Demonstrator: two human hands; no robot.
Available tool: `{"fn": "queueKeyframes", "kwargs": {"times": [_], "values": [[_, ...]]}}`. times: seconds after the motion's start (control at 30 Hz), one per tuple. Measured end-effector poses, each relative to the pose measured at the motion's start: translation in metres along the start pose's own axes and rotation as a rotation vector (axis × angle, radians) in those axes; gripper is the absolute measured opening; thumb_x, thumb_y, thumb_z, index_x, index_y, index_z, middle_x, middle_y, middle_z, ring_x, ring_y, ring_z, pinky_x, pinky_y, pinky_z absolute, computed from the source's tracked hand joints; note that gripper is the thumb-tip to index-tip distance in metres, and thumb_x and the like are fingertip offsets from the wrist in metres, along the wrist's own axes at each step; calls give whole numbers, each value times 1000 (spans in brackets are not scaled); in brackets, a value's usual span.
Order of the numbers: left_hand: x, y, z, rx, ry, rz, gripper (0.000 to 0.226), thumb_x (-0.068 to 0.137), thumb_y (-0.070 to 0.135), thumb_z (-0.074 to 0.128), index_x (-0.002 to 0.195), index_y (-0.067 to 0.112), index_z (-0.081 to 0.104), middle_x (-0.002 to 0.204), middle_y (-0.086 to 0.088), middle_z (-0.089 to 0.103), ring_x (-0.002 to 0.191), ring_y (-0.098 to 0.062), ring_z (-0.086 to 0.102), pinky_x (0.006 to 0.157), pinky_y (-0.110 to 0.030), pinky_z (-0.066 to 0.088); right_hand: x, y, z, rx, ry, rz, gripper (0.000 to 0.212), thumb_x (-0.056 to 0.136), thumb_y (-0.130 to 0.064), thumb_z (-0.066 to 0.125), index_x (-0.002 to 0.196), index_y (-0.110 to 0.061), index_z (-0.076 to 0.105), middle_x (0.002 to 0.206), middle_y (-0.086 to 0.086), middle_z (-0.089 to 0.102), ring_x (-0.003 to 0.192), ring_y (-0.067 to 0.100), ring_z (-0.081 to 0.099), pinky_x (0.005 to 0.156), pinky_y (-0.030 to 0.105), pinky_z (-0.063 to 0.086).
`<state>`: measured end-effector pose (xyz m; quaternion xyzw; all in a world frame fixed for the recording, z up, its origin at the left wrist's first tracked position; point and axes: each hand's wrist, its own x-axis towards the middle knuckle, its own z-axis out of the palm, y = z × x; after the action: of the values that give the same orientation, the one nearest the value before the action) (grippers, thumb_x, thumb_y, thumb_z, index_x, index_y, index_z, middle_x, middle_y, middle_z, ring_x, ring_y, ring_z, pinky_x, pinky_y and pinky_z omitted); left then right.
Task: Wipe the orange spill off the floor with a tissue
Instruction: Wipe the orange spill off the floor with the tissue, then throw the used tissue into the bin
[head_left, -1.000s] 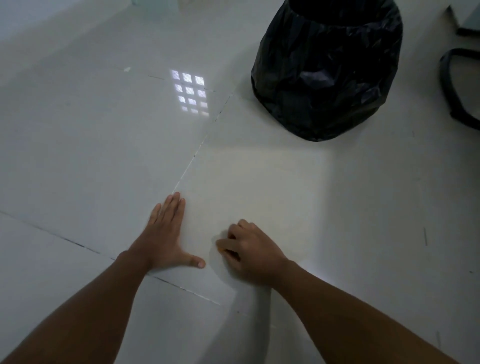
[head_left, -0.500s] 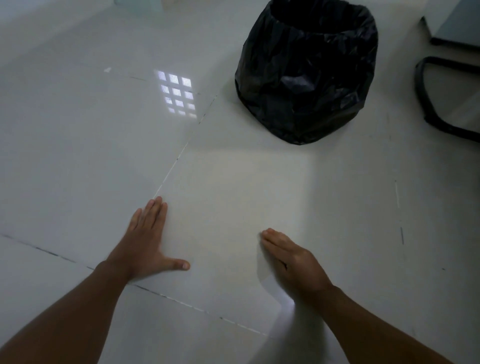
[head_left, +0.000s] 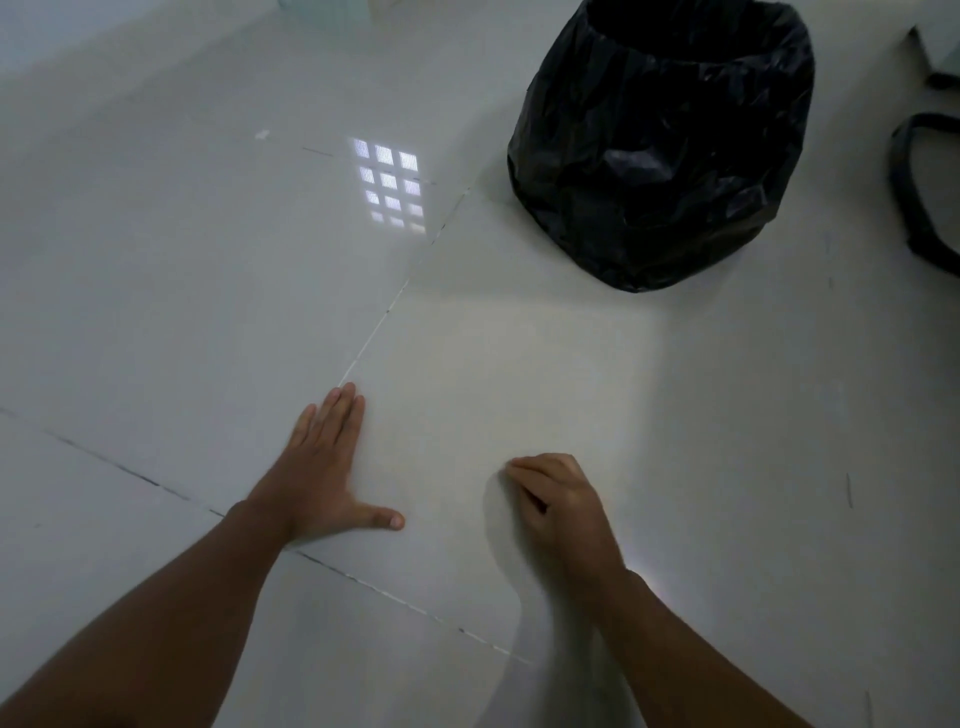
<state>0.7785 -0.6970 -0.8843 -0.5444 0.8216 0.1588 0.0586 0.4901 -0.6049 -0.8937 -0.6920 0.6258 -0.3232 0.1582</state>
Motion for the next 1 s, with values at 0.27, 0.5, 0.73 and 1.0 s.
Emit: {"fn": "queueKeyframes", "kwargs": {"times": [0.27,0.5,0.73,1.0], "values": [[2,-6,9,32,45,28,156,49,108,37,156,7,-15,164,-7,-26,150,-16,-27,126,-45,-6,76,-39,46,53,-194,-93,17,92,-12,65,102,-3,76,105,14,72,102,33,58,91,29,39],[2,-5,10,35,79,39,153,52,106,35,157,3,-6,165,-12,-17,153,-21,-19,126,-46,-3,56,-41,48,12,-309,-349,15,89,-14,66,96,-7,77,98,8,73,90,27,58,78,34,47],[4,-5,12,41,75,23,152,52,107,29,156,3,-11,163,-11,-23,152,-21,-23,126,-44,-6,50,35,-22,-126,-24,162,11,89,-7,65,93,-12,75,97,5,72,91,31,59,82,25,34],[6,46,-1,-148,131,19,122,73,94,12,159,8,2,168,-5,-9,154,-13,-9,125,-31,-3,70,44,-80,-32,140,378,18,94,-10,64,108,-11,75,105,4,72,98,24,60,89,29,46]]}}
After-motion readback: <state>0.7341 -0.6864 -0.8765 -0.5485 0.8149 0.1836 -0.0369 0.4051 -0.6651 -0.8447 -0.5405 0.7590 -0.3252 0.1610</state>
